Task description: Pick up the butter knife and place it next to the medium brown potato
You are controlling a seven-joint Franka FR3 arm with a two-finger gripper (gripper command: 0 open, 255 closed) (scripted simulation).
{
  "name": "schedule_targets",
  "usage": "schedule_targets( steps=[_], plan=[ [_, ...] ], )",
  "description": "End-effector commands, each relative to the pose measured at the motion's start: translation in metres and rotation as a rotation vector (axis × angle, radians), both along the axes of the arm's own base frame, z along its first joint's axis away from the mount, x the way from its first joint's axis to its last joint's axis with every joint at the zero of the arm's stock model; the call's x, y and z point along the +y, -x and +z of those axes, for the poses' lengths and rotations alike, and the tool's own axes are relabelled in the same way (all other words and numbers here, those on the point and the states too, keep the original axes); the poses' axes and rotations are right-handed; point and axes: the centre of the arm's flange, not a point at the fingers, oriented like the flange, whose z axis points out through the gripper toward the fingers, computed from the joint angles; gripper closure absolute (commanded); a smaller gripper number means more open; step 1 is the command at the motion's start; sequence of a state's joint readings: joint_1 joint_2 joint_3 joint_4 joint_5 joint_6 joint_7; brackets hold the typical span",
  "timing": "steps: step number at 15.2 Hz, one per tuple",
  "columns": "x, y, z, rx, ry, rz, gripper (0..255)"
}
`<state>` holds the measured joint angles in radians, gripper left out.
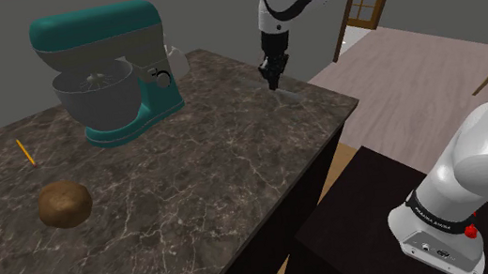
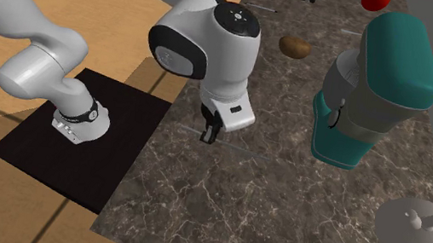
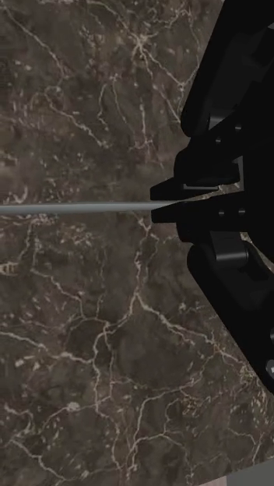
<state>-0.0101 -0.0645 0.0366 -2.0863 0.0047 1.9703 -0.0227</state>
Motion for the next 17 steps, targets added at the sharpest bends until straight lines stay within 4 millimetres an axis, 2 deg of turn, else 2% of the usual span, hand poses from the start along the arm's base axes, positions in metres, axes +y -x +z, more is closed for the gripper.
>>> schedule_targets(
  steps=[1, 10, 17],
  plan=[
    [0.0, -0.001, 0.01, 0.001, 0.0, 0.0, 255],
    [0.0, -0.001, 0.057, 0.001, 0.0, 0.0, 255],
    [0.093, 0.004, 0.057, 0.001, 0.0, 0.0, 255]
  ],
)
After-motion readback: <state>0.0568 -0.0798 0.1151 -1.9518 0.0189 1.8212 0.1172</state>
